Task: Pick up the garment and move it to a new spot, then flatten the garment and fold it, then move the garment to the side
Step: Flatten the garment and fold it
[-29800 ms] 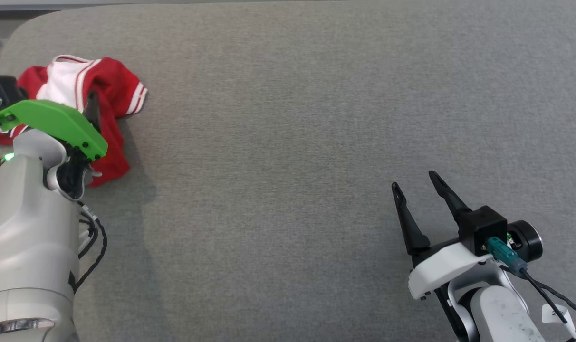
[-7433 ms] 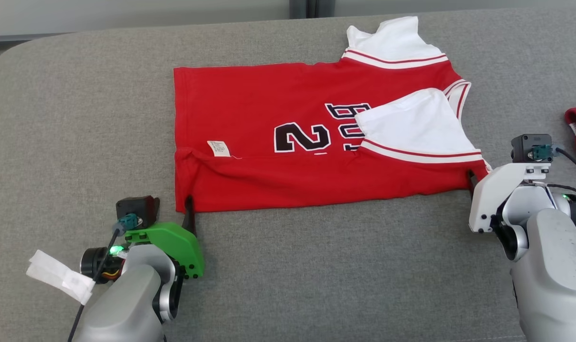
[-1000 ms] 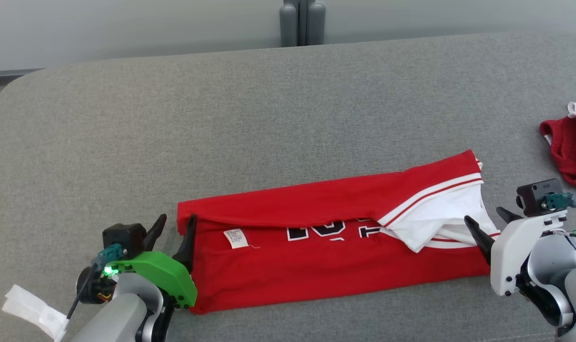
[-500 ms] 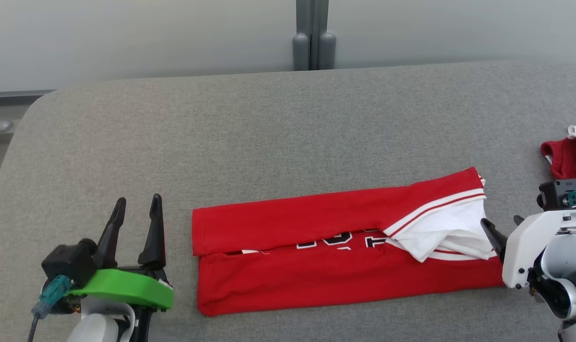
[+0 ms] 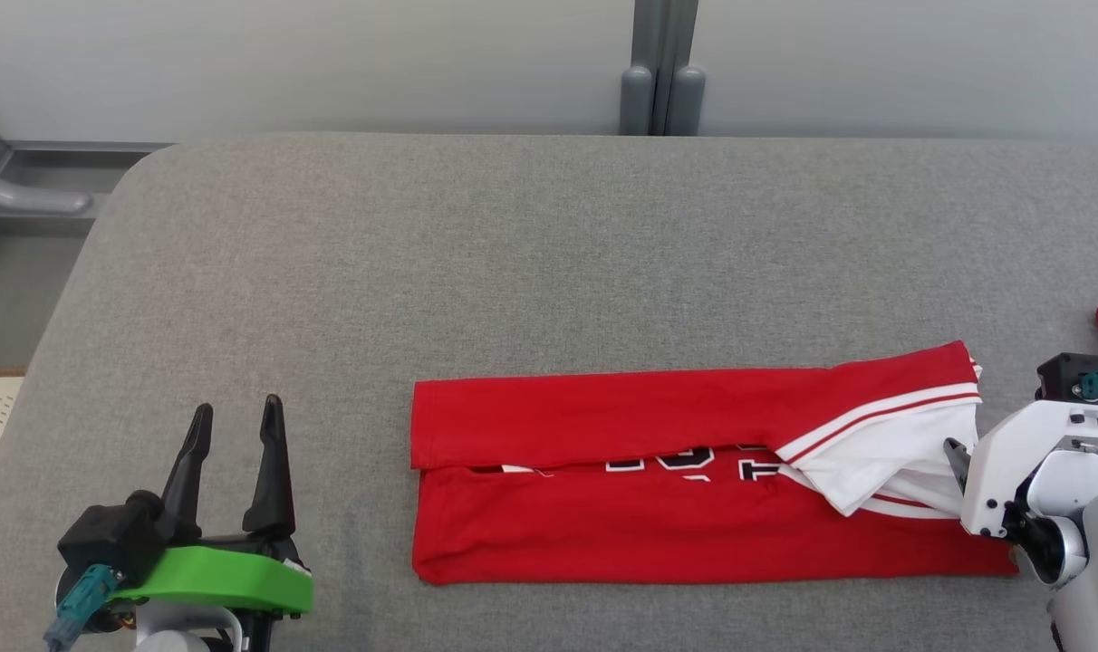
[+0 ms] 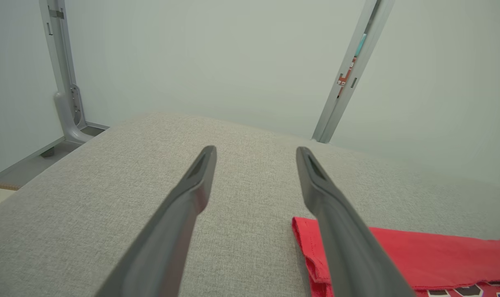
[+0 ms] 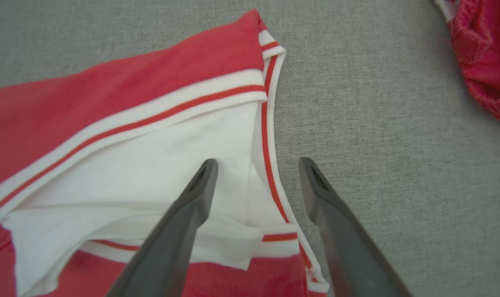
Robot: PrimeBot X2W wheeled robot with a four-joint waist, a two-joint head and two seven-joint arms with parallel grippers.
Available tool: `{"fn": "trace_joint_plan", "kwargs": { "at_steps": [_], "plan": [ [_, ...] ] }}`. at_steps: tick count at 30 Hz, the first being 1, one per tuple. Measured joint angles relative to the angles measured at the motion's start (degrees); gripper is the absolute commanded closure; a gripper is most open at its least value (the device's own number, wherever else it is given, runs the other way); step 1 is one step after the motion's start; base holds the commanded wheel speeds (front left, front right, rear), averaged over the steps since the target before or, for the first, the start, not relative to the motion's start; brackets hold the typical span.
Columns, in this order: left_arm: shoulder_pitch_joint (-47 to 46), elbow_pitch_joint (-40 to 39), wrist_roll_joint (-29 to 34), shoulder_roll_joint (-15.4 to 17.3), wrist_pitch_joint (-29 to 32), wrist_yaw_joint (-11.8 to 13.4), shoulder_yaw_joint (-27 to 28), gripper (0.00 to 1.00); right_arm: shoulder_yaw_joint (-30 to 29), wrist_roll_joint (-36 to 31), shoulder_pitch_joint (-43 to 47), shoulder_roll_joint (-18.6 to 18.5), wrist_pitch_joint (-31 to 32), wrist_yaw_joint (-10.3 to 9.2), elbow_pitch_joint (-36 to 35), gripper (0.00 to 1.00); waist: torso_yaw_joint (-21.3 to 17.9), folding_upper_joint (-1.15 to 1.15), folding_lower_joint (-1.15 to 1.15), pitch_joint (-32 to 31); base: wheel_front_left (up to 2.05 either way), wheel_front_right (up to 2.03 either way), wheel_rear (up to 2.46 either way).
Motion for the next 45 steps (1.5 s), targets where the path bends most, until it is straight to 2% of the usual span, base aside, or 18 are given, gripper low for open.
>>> {"fn": "trace_joint_plan", "kwargs": {
  "at_steps": [14, 15, 16, 21, 27, 31, 36, 40, 45],
  "plan": [
    [-1.39, 1.31, 1.22, -0.81, 0.00, -1.08, 1.45, 0.00, 0.51, -1.70, -4.55, 0.66, -1.89, -0.01, 9.21, 0.00, 1.16, 0.00, 0.00, 3.30, 0.00, 0.00, 0.00],
    [-1.40, 1.37, 1.22, -0.83, 0.00, -1.09, 1.52, 0.00, 0.79, -1.57, -4.75, 0.54, -1.78, -0.02, 9.47, 0.58, 1.16, 0.00, 0.00, 3.42, 0.00, 0.00, 0.00],
    [-1.41, 1.44, 1.24, -0.86, 0.00, -1.09, 1.57, 0.00, 0.85, -1.22, -4.93, 0.43, -2.04, -0.01, 9.61, 1.00, 1.11, 0.00, 0.00, 3.50, 0.00, 0.00, 0.00],
    [-1.64, 1.68, 1.57, -0.99, 0.00, -1.24, 1.78, 0.00, -0.79, -0.64, -4.88, 0.00, -4.93, 0.12, 9.28, 1.00, 0.79, 0.00, 0.00, 3.36, 0.00, 0.00, 0.00],
    [-2.30, 2.69, 1.69, -0.51, 0.00, -1.26, 1.58, 0.00, -6.72, -2.96, -3.63, -2.59, -7.13, 0.04, 6.12, 1.00, -0.28, 0.00, 0.00, 2.58, 0.00, 0.00, 0.00],
    [-3.04, 3.28, 1.68, 0.31, 0.00, -1.27, 1.40, 0.00, -9.58, -4.88, -1.99, -2.65, -5.83, 0.04, 1.12, 1.00, -1.24, 0.00, 0.00, 1.70, 0.00, 0.00, 0.00],
    [-4.75, 4.08, 1.23, 1.09, 0.00, -1.27, 0.91, 0.00, -11.57, -7.09, 0.69, -2.04, -1.27, 0.04, -6.99, 1.00, -2.24, 0.00, 0.00, 0.44, 0.00, 0.00, 0.00],
    [-5.48, 4.99, 0.81, 1.62, 0.00, -1.29, 0.23, 0.00, -9.58, -8.29, 2.86, -0.36, 2.98, 0.03, -14.34, 1.00, -2.76, 0.00, 0.00, -0.62, 0.00, 0.00, 0.00],
    [-6.02, 5.86, 0.16, 2.29, 0.00, -1.30, -0.57, 0.00, -0.82, -6.39, 5.56, 2.44, 8.34, 0.02, -21.14, 1.00, -3.27, 0.00, 0.00, -2.06, 0.00, 0.00, 0.00]
  ]
}}
